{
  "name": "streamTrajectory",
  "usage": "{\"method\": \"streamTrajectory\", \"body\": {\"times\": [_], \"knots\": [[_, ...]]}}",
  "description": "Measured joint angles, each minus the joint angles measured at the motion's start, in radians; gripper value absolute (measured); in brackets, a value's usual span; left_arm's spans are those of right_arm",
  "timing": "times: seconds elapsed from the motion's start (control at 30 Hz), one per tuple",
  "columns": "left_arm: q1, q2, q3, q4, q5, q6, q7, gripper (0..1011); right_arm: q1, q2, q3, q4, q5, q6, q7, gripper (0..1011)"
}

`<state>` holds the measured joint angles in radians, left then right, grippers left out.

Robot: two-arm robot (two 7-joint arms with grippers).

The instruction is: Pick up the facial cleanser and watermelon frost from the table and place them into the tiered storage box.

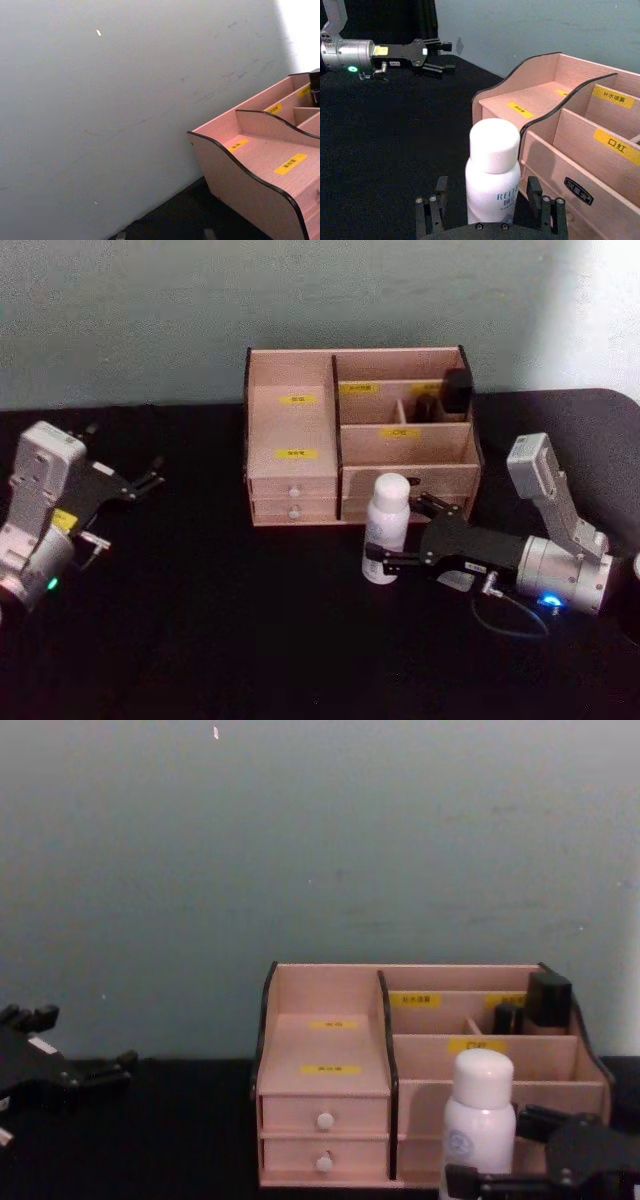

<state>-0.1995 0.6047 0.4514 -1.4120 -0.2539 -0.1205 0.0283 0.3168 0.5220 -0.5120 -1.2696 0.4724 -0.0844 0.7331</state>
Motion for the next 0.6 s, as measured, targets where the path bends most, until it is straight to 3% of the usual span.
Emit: {"method": "streamTrajectory", "body": {"times": [0.27,0.53,0.6], "knots": [[0.0,0.0,0.0,0.0,0.0,0.0,0.0,1001,-0.001,0.001,0.001,-0.002,0.0,0.0,0.0,844],[0.0,0.0,0.0,0.0,0.0,0.0,0.0,1001,-0.002,0.002,0.001,-0.003,0.0,-0.001,0.0,596],[0.0,0.0,0.0,0.0,0.0,0.0,0.0,1001,-0.002,0.002,0.001,-0.003,0.0,0.0,0.0,592]]}}
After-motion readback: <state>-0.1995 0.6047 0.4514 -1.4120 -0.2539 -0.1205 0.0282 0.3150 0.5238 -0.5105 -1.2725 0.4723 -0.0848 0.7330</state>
